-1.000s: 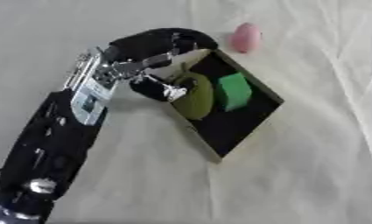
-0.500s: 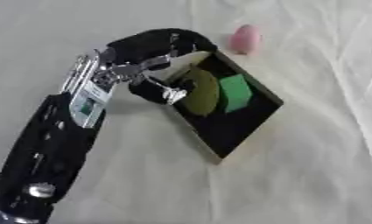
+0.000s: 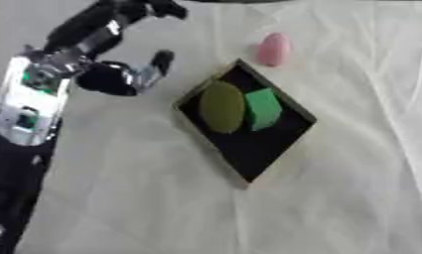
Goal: Pick up objects on the table and place them in the box.
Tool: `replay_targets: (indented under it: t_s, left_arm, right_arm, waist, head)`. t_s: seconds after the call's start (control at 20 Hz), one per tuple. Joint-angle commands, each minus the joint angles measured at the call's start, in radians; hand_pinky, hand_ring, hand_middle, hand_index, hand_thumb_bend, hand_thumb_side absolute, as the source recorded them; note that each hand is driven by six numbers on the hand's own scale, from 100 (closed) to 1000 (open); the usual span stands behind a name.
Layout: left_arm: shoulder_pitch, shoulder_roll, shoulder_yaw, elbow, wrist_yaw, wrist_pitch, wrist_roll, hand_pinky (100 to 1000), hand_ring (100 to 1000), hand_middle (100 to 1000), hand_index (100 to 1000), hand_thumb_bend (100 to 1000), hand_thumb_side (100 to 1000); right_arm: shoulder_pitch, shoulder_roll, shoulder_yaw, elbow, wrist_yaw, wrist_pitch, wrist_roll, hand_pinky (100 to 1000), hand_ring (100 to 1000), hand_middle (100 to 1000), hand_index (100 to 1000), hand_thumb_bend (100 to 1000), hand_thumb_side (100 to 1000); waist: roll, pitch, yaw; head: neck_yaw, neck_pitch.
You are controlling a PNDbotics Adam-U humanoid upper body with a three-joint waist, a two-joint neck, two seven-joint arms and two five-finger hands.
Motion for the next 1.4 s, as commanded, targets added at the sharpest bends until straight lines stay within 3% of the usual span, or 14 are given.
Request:
replay_targets:
  t_s: [0.05,0.4,0.65,0.95,1.0,1.05,1.4]
  left_arm:
    - [0.019,0.118,0.072,-0.072,0.173,0.026,0.06,837,861,803,905,100,672]
    - [0.148,0.254,0.203,-0.148,0.401,-0.028,0.214,835,866,813,904,100,672]
    - [0.23,0.296,0.27,-0.178,0.464,-0.055,0.288,833,865,814,908,100,672]
    - [0.298,0.299,0.331,-0.209,0.484,-0.043,0.338,825,859,815,920,100,668]
    - [0.307,0.297,0.337,-0.21,0.483,-0.045,0.342,824,859,815,921,100,658]
    - [0.313,0.296,0.342,-0.211,0.483,-0.046,0.344,824,859,815,921,100,656]
    - [0.339,0.293,0.354,-0.207,0.498,-0.034,0.323,825,861,815,920,100,668]
  right_arm:
    - [-0.048,-0.085,0.029,0.045,0.045,-0.052,0.03,911,807,676,811,100,526]
    - [-0.123,-0.177,0.121,0.174,0.138,-0.173,0.115,900,837,726,833,100,473]
    - [-0.182,-0.202,0.208,0.292,0.251,-0.255,0.19,898,865,766,858,100,321]
    - [-0.283,-0.149,0.303,0.469,0.428,-0.334,0.274,897,875,781,864,100,237]
    - [-0.299,-0.134,0.311,0.503,0.455,-0.344,0.281,898,876,782,865,100,164]
    - [-0.314,-0.119,0.317,0.535,0.479,-0.355,0.286,898,876,783,865,100,224]
    - [-0.409,-0.021,0.344,0.761,0.652,-0.439,0.328,899,888,800,869,100,248]
  waist:
    - [-0.004,-0.029,0.001]
    - [-0.03,-0.029,0.004]
    - [-0.05,-0.023,0.009]
    - [-0.065,-0.004,0.024]
    - [-0.067,0.001,0.027]
    - [-0.069,0.004,0.029]
    - [-0.074,0.018,0.038]
  head:
    - [-0.009,-0.008]
    - [-0.009,0.008]
    - [-0.021,0.021]
    - [-0.034,0.005]
    - [-0.037,0.001]
    - [-0.038,-0.002]
    - [-0.042,-0.024]
